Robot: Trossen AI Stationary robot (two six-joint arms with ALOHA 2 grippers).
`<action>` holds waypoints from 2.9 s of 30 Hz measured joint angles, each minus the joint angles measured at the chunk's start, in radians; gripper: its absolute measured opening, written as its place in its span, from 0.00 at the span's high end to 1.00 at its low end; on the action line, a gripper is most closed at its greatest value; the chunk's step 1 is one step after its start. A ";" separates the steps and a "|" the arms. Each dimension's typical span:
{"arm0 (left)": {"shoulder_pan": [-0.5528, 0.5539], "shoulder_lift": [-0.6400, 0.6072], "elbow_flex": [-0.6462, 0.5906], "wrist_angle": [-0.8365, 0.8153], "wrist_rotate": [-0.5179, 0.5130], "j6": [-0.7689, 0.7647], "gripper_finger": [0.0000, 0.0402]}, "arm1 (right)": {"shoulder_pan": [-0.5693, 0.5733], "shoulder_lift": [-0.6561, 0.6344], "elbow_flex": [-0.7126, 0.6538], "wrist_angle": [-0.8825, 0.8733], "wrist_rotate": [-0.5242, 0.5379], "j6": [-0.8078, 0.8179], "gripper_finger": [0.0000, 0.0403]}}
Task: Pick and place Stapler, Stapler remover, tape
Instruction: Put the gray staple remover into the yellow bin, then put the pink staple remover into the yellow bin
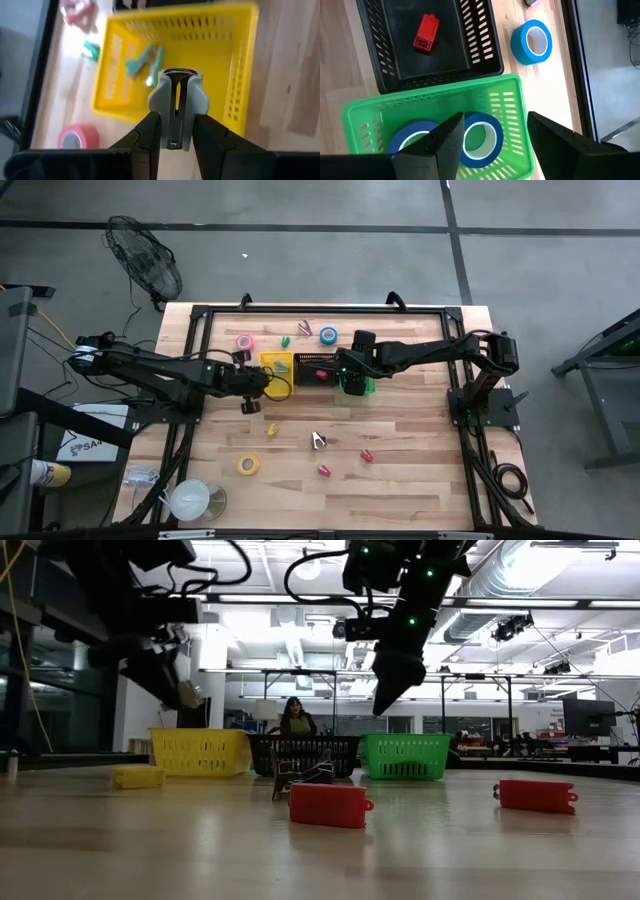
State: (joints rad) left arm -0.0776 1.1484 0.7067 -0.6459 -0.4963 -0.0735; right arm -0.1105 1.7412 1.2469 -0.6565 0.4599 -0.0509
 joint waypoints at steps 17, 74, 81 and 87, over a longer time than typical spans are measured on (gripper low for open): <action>0.181 0.144 -0.006 0.193 0.071 0.153 0.79 | 0.000 0.000 0.000 0.008 -0.028 0.010 0.48; 0.248 -0.064 -0.005 0.199 -0.120 0.446 0.36 | -0.258 0.004 0.048 0.443 -0.275 -0.026 0.48; 0.248 -0.085 -0.005 0.214 -0.121 0.485 0.36 | -0.253 0.058 0.048 0.505 -0.290 -0.035 0.48; 0.270 -0.084 -0.005 0.370 -0.055 0.610 0.36 | -0.257 0.030 0.047 0.464 -0.193 -0.058 0.48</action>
State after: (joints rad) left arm 0.1924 1.0641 0.7021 -0.2759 -0.5511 0.5367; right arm -0.3679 1.7712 1.2942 -0.1926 0.2669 -0.1094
